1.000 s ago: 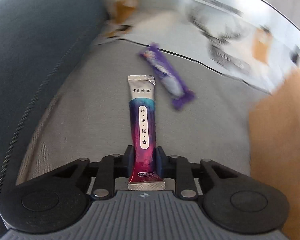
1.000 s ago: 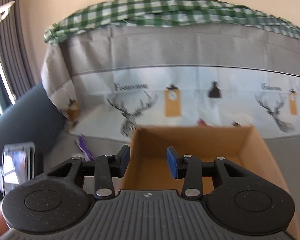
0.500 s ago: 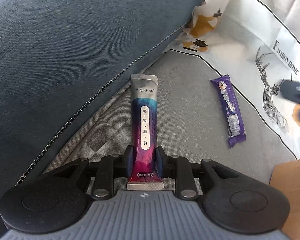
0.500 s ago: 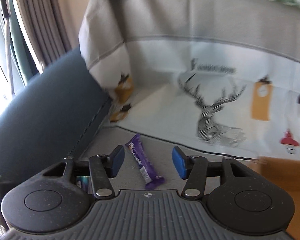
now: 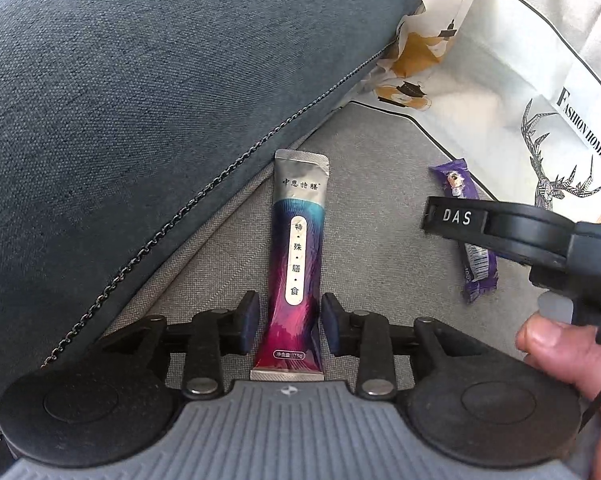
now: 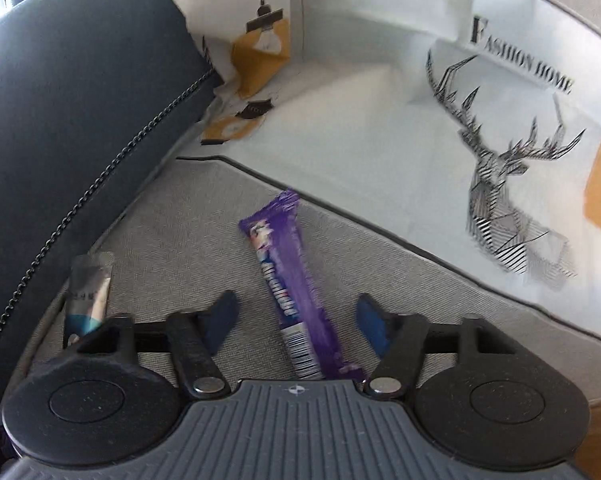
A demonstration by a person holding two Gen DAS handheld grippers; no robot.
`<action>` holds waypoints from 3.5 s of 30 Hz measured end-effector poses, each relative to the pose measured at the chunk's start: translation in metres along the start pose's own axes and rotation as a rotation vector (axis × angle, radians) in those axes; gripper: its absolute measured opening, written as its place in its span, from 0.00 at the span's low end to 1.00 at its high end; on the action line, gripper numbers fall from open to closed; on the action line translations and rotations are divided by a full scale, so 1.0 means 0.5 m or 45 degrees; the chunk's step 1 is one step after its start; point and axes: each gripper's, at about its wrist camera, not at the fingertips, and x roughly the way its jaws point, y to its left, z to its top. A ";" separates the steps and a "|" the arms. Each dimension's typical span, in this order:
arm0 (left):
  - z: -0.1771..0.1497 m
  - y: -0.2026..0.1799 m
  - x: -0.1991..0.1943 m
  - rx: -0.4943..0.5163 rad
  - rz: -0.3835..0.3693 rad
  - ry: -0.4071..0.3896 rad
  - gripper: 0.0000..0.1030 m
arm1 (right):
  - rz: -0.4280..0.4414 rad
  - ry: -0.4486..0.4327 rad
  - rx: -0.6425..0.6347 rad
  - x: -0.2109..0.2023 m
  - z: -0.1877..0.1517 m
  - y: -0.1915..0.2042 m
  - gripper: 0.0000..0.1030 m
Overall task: Organize snacks
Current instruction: 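Grasp the purple-and-white stick pack with the left gripper while the right gripper grasps the purple chocolate bar, then lift and carry the stick pack and purple chocolate bar over the box with both grippers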
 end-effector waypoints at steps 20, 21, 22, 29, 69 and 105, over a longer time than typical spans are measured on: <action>-0.008 0.006 -0.005 0.126 0.009 -0.032 0.20 | 0.023 -0.187 0.204 -0.352 -0.186 -0.018 0.18; -0.012 0.009 -0.009 0.134 -0.008 -0.033 0.20 | 0.013 -0.208 0.200 -0.378 -0.201 -0.018 0.18; -0.016 0.013 -0.015 0.137 -0.041 -0.030 0.19 | -0.003 -0.231 0.190 -0.401 -0.214 -0.018 0.18; -0.051 0.011 -0.086 0.277 -0.268 -0.100 0.19 | -0.043 -0.367 0.184 -0.549 -0.298 -0.042 0.18; -0.410 0.103 -0.366 0.620 -0.772 -0.313 0.19 | -0.169 -0.652 0.467 -0.712 -0.662 -0.255 0.18; -0.363 -0.026 -0.482 0.698 -0.766 -0.335 0.19 | -0.080 -0.734 0.435 -0.706 -0.671 -0.276 0.18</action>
